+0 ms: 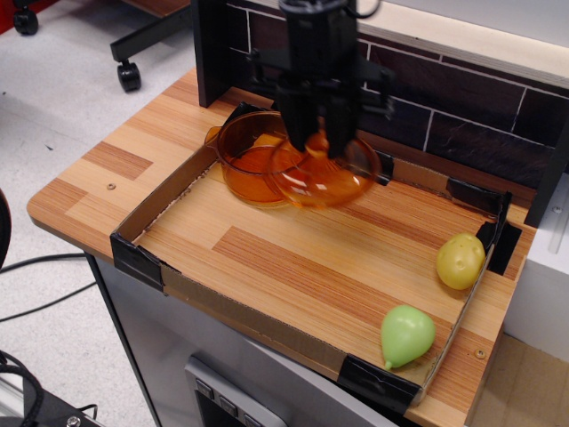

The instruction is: Put lid on pot

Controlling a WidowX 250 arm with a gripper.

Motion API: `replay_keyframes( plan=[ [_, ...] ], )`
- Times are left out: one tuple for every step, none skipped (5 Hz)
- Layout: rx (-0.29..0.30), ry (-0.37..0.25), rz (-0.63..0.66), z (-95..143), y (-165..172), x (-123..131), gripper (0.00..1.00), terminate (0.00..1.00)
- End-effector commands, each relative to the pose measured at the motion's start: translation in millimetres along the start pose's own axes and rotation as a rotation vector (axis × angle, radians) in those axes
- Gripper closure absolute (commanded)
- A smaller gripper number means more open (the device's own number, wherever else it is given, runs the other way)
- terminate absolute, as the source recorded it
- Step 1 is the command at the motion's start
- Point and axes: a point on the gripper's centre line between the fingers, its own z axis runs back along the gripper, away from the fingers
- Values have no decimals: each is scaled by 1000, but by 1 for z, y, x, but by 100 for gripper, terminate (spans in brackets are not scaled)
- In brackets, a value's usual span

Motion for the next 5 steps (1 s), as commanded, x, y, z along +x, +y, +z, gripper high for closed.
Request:
replay_keyframes(
  plan=[
    [31, -42, 26, 0, 37, 27, 100, 0],
    [22, -52, 48, -2, 53, 35, 100, 0],
    [35, -58, 56, -8, 60, 40, 100, 0],
    [44, -62, 62, -13, 62, 44, 100, 0],
    [52, -65, 81, -18, 63, 52, 100, 0]
  ],
)
